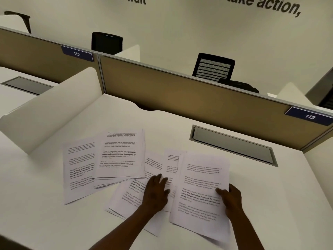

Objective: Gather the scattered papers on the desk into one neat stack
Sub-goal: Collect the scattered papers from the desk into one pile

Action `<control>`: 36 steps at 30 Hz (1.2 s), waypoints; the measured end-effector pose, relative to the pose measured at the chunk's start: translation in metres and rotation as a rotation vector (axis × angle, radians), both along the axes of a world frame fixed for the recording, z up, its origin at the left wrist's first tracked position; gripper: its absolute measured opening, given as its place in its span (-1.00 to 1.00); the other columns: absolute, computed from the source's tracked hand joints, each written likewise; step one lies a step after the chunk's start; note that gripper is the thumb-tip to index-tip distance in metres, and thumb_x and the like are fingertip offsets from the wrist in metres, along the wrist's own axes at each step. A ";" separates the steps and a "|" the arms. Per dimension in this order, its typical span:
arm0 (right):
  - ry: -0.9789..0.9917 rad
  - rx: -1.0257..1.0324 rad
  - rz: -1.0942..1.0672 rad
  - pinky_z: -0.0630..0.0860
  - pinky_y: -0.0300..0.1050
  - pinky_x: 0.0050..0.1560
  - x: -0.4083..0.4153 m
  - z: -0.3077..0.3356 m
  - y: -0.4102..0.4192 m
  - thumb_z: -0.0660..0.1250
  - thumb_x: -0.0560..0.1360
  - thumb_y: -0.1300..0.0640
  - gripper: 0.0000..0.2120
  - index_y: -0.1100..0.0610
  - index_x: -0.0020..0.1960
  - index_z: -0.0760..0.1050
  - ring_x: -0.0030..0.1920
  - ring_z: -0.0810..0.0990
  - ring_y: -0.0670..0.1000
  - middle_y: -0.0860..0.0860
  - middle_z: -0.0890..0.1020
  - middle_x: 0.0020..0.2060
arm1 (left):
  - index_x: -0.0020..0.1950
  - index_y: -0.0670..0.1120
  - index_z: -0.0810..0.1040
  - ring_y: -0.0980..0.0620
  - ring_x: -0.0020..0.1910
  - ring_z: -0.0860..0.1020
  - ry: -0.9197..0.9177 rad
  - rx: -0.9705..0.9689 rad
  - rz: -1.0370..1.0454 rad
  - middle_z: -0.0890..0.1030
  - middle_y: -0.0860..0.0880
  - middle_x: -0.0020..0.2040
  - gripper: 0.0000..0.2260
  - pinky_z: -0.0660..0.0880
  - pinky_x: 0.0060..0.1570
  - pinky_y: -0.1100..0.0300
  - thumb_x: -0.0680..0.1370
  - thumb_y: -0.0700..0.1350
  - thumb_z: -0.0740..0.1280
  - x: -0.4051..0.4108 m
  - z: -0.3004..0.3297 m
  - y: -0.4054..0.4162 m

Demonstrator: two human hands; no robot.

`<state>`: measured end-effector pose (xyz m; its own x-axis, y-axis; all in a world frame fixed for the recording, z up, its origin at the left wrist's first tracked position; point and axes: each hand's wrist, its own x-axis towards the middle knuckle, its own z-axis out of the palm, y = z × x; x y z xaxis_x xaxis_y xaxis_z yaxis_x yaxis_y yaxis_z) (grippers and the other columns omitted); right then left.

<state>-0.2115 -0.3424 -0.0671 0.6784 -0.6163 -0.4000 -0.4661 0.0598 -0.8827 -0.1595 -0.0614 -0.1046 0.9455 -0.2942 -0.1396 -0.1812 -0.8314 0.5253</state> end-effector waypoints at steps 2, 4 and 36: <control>-0.028 0.024 -0.011 0.57 0.25 0.10 -0.011 0.001 -0.006 0.38 0.46 0.43 -0.69 0.26 0.18 0.56 0.01 0.63 0.28 0.28 0.65 0.08 | 0.60 0.00 0.15 -0.12 0.60 0.03 0.034 0.098 0.009 0.11 -0.06 0.62 -0.37 0.00 0.58 0.02 0.59 0.17 0.23 0.012 -0.003 -0.005; -0.050 0.026 0.016 0.58 0.23 0.09 -0.019 0.004 -0.011 0.37 0.47 0.42 -0.68 0.27 0.21 0.55 0.02 0.64 0.27 0.24 0.66 0.07 | 0.61 -0.02 0.11 -0.15 0.58 0.05 0.047 0.139 0.012 0.12 -0.08 0.61 -0.29 0.02 0.57 -0.01 0.55 0.19 0.29 0.019 -0.005 -0.011; 0.024 0.135 -0.002 0.63 0.21 0.02 -0.007 -0.022 0.019 0.46 0.41 0.40 -0.64 0.23 0.18 0.55 -0.01 0.65 0.28 0.22 0.66 0.02 | 0.35 -0.04 0.42 -0.02 0.10 0.57 0.483 -0.557 0.330 0.59 -0.10 0.23 -0.40 0.59 0.09 0.09 0.38 -0.09 0.58 0.017 0.036 -0.038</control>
<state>-0.2186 -0.3234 -0.0889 0.6668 -0.5571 -0.4950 -0.4864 0.1778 -0.8554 -0.1423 -0.0992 -0.0684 0.8686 -0.1574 -0.4699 0.3807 -0.3950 0.8361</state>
